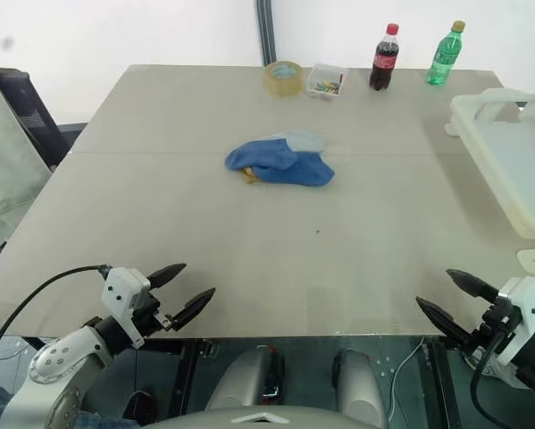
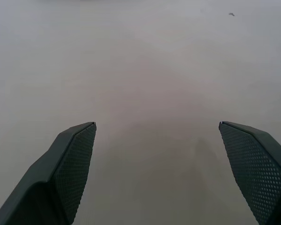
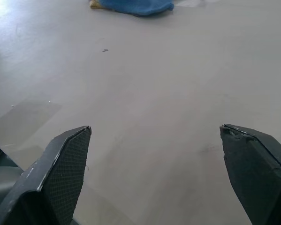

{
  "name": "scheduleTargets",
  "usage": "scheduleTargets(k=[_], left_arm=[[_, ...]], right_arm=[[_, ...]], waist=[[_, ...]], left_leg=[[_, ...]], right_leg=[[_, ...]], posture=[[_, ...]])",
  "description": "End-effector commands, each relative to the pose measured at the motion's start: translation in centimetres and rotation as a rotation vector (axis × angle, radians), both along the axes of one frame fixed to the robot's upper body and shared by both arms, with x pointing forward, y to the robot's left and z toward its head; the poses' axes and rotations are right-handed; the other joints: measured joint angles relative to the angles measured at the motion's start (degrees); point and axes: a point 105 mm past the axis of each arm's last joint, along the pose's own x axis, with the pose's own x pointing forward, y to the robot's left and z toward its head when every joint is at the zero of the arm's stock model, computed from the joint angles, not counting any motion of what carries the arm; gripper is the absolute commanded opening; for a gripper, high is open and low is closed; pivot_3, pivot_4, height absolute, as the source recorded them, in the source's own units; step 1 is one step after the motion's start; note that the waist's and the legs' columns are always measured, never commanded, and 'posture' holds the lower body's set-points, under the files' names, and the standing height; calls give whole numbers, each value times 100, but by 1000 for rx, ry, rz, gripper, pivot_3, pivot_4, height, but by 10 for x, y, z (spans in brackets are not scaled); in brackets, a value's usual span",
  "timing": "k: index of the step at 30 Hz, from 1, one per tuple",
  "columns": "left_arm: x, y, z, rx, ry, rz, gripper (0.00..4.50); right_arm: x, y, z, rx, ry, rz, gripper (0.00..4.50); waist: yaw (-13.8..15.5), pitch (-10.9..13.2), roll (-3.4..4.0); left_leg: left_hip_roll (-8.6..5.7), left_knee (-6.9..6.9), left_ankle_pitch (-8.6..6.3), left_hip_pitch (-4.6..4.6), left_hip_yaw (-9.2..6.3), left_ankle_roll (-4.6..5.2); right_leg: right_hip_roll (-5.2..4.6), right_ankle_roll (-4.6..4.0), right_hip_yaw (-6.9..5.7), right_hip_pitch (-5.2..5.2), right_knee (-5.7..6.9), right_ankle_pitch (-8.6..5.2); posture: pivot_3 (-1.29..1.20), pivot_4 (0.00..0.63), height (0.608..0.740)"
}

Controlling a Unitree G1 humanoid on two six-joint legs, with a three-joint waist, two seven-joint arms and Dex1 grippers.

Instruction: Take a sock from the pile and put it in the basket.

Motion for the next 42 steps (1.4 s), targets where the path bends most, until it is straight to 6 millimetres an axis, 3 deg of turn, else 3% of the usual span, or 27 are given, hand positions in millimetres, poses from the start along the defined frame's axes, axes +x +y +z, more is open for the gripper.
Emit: scheduleTargets(k=[1,23,28,42], left_arm=[[-6,0,11,2,-47,0,4500],[5,-10,18,-14,-79,-23,4500],[45,-27,32,-4,-135,-3,4500],[175,-111,76,133,-300,4,4500]], right_arm=[[1,-6,11,-23,-25,5,4470],[13,-5,15,-62,-33,50,4470],[15,2,15,-53,-33,83,4470],[20,35,34,-34,-87,165,4470]], waist=[[-1,0,0],[15,2,-4],[51,2,-5],[83,10,-26]], left_leg=[[0,0,0,0,0,0],[-6,-4,4,3,4,6],[-8,8,16,4,2,27],[-32,54,20,8,-13,31]], right_leg=[[0,0,0,0,0,0],[34,-2,1,2,-1,1],[38,-2,-1,8,7,2],[64,-19,4,36,38,16]], posture=[[0,150,740],[0,150,740],[0,150,740],[0,150,740]])
